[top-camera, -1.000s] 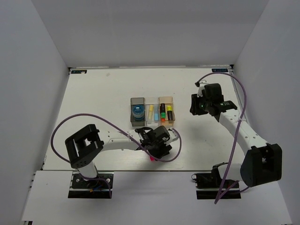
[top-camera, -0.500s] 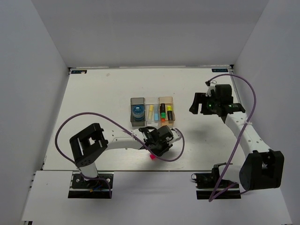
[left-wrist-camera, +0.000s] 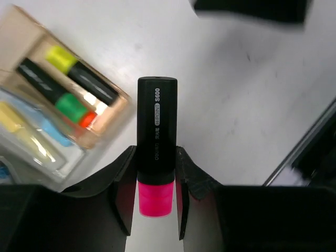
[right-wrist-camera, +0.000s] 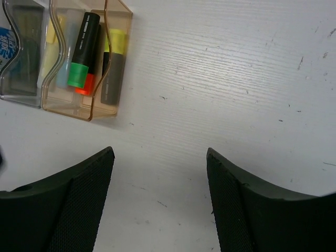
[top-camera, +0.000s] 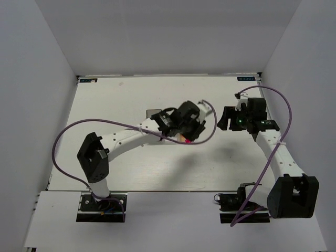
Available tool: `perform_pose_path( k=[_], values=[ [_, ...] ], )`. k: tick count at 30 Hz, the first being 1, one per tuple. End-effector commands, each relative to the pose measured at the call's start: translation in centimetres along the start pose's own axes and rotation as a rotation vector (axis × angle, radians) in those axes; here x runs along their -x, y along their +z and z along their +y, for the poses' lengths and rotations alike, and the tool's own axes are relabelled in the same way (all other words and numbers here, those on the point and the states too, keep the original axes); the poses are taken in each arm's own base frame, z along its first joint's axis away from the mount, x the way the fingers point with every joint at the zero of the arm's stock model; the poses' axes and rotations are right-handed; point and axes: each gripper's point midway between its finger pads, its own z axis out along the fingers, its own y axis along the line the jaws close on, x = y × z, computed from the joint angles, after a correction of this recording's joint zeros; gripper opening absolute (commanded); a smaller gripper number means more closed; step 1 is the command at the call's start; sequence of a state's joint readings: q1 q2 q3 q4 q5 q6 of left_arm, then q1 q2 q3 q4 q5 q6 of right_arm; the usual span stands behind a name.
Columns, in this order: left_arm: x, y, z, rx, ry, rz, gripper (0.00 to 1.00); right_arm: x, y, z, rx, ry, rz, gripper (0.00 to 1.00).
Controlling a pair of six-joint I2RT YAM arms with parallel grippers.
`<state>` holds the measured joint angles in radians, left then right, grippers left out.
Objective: Sort the stationery into containers
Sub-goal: Place the stationery in the storage box.
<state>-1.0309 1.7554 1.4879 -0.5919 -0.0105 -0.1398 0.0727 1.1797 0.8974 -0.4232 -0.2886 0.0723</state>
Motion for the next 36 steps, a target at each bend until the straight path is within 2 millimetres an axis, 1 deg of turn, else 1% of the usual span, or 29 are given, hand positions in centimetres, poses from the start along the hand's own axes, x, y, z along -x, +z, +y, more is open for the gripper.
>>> perform_pose_path(
  k=[1, 2, 3, 4, 5, 6, 7, 8, 9, 10, 11, 13, 14, 16, 17, 18, 20, 24, 25, 26, 27, 28, 30, 31, 33, 34, 35, 36],
  values=[
    [5.8, -1.1, 4.3, 0.100, -0.168, -0.121, 0.00, 0.8, -0.6, 0.1, 0.017, 0.002, -0.041, 0.74],
    [5.8, -0.3, 5.1, 0.124, -0.200, -0.113, 0.00, 0.9, -0.6, 0.2, 0.021, 0.004, -0.044, 0.74],
    [6.3, -0.1, 5.9, 0.139, -0.233, -0.124, 0.00, 0.9, -0.7, 0.0, 0.019, 0.009, -0.044, 0.74],
    [7.3, 1.0, 7.7, 0.171, -0.328, -0.129, 0.00, 0.9, -0.7, 0.0, 0.024, 0.010, -0.047, 0.74],
    [7.2, 1.2, 8.6, 0.207, -0.358, -0.120, 0.00, 0.8, -0.7, 0.1, 0.030, 0.013, -0.042, 0.75],
    [8.5, 1.1, 9.6, 0.219, -0.393, -0.146, 0.00, 0.7, -0.7, 0.1, 0.042, 0.008, -0.042, 0.77],
    [8.5, 2.9, 10.3, 0.242, -0.449, -0.132, 0.00, 0.7, -0.8, 0.1, 0.044, 0.009, -0.041, 0.77],
    [8.2, 3.1, 11.0, 0.270, -0.460, -0.114, 0.00, 0.5, -0.6, 0.2, 0.051, 0.013, -0.034, 0.77],
    [9.5, 2.8, 11.4, 0.282, -0.476, -0.143, 0.00, 0.5, -0.7, 0.2, 0.057, 0.021, -0.033, 0.77],
    [9.0, 3.9, 11.8, 0.310, -0.485, -0.123, 0.00, 0.7, -0.8, 0.1, 0.053, 0.024, -0.040, 0.77],
    [9.6, 4.1, 12.1, 0.328, -0.485, -0.129, 0.00, 0.6, -0.8, 0.2, 0.058, 0.027, -0.035, 0.77],
    [9.2, 4.8, 12.6, 0.358, -0.501, -0.122, 0.00, 0.7, -1.0, 0.0, 0.054, 0.034, -0.041, 0.77],
    [8.4, 5.2, 13.0, 0.372, -0.514, -0.113, 0.00, 0.5, -0.9, 0.2, 0.062, 0.039, -0.033, 0.77],
    [7.9, 5.5, 13.5, 0.381, -0.526, -0.115, 0.00, 0.6, -0.9, 0.2, 0.065, 0.039, -0.036, 0.77],
    [6.8, 5.9, 13.7, 0.387, -0.543, -0.094, 0.00, 0.6, -0.9, 0.2, 0.067, 0.042, -0.035, 0.77],
    [6.5, 6.1, 14.1, 0.387, -0.552, -0.092, 0.00, 0.8, -1.1, -0.6, 0.053, 0.062, -0.043, 0.77],
    [5.7, 6.5, 14.2, 0.386, -0.559, -0.068, 0.00, 0.7, -1.1, -0.6, 0.054, 0.072, -0.043, 0.77],
    [4.5, 7.1, 13.9, 0.373, -0.560, -0.031, 0.14, 0.8, -1.2, -0.9, 0.052, 0.084, -0.045, 0.77],
    [4.3, 7.3, 13.9, 0.375, -0.566, -0.028, 0.20, 0.8, -1.2, -1.0, 0.049, 0.087, -0.042, 0.79],
    [4.2, 7.3, 13.9, 0.377, -0.566, -0.022, 0.40, 0.9, -1.3, -0.9, 0.055, 0.088, -0.047, 0.79],
    [4.5, 7.2, 13.8, 0.377, -0.566, -0.030, 0.51, 0.8, -1.2, -1.1, 0.053, 0.094, -0.043, 0.79],
    [4.1, 7.4, 14.0, 0.380, -0.565, -0.021, 0.61, 0.7, -1.2, -1.1, 0.052, 0.101, -0.040, 0.79],
    [4.7, 7.1, 14.1, 0.378, -0.567, -0.032, 0.68, 0.7, -1.2, -1.1, 0.062, 0.105, -0.040, 0.80],
    [4.7, 7.0, 14.1, 0.380, -0.565, -0.030, 0.73, 0.7, -1.2, -1.2, 0.062, 0.102, -0.041, 0.80],
    [5.6, 6.4, 14.1, 0.374, -0.571, -0.049, 0.76, 0.7, -1.2, -1.1, 0.069, 0.104, -0.038, 0.80],
    [5.9, 6.1, 14.0, 0.372, -0.566, -0.054, 0.76, 0.5, -1.2, -1.0, 0.077, 0.105, -0.033, 0.82],
    [6.6, 5.5, 13.8, 0.363, -0.566, -0.074, 0.76, 0.5, -1.2, -1.2, 0.075, 0.097, -0.032, 0.85],
    [6.9, 4.9, 13.7, 0.360, -0.560, -0.084, 0.76, 0.3, -1.1, -1.0, 0.094, 0.101, -0.029, 0.90]
  ],
)
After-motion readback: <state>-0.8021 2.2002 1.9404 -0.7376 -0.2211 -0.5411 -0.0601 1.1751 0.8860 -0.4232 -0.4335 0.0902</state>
